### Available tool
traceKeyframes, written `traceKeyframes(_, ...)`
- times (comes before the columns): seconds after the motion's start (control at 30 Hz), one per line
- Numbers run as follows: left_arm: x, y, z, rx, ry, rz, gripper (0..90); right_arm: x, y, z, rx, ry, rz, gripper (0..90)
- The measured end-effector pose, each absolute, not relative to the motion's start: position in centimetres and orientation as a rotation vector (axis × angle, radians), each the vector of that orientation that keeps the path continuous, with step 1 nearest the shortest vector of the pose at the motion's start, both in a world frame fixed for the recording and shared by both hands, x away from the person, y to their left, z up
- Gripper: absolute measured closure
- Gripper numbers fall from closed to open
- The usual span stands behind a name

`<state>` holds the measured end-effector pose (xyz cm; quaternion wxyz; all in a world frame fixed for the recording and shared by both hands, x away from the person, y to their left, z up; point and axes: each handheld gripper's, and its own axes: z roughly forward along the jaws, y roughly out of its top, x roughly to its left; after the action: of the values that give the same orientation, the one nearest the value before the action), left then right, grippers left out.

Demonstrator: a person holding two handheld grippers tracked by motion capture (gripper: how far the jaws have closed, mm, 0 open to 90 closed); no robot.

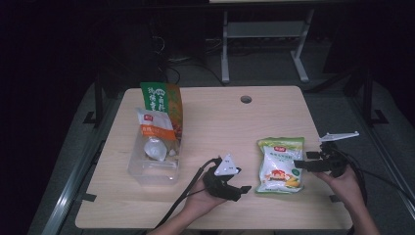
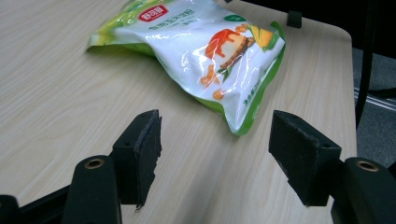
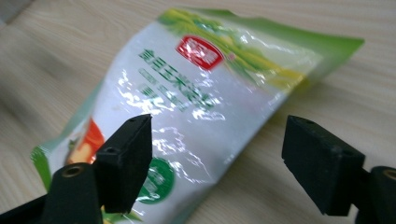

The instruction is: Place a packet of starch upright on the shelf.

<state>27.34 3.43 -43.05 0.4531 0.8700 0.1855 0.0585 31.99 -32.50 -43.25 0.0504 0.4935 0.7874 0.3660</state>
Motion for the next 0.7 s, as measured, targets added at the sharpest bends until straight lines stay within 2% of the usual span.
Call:
traceKeyframes(0.23,28.1,1.8,-43.3,2.149,0.456,0.123,33.9,31.9,-33.5,-44.9,1.546,2.410,1.135,37.2)
traceKeyframes(0.3,28.3,1.4,-43.4,2.147,0.459,0.111,34.0,31.8,-33.7,-45.1,1.572,2.419,1.193,49.2)
traceKeyframes(0.37,28.4,1.1,-43.5,2.153,0.459,0.109,33.9,31.7,-33.7,-45.2,1.568,2.428,1.234,55.7)
traceKeyframes(0.53,28.7,0.8,-43.8,2.154,0.467,0.112,33.9,31.5,-33.4,-45.2,1.575,2.426,1.250,66.5)
traceKeyframes(0.7,29.0,0.7,-44.0,2.154,0.482,0.111,34.0,31.1,-33.1,-45.1,1.579,2.414,1.232,72.0)
